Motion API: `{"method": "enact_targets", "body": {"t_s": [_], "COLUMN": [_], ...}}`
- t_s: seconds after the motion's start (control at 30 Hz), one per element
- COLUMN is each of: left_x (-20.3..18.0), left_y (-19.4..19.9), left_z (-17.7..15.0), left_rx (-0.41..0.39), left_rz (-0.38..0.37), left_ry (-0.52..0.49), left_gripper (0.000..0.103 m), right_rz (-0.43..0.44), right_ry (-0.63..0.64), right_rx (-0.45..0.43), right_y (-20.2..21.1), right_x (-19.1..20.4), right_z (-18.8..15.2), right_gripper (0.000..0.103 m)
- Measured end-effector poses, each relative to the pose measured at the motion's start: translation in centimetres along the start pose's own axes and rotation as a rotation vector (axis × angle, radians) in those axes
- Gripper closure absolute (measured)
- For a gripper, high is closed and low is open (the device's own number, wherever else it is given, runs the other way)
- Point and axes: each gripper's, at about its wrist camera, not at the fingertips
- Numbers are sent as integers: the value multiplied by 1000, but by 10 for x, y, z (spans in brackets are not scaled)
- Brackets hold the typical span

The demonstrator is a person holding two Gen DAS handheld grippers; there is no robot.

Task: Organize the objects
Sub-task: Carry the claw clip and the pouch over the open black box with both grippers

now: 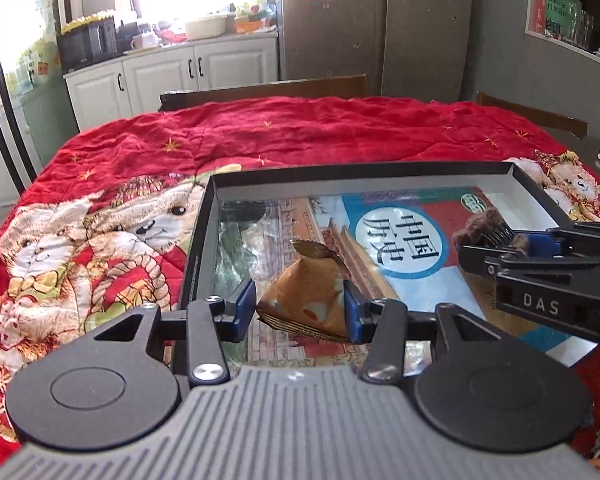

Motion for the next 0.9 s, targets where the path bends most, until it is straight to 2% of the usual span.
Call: {"method": "enact_targets", "body": {"t_s": [0.3, 0.9], "left_x": [0, -7], "left_y": [-8, -8], "left_z": [-2, -3], "left_rx": [26, 16], "left_rz": [7, 17], "left_ry": [-15, -36], "left_gripper": [54, 53], "right_rz": [-16, -7], "right_ry": [22, 30], "right_rx": [24, 44], "right_y": [-6, -9], "right_x": [5, -1], "right_z": [6, 8], "right_gripper": [67, 67]}}
Point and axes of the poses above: each gripper's, at about its wrist camera, not at the fingertips, and y roughly against the way its jaws point, x to its left, z to its top, and after that the axes turned 9 degrees about y, right-handed
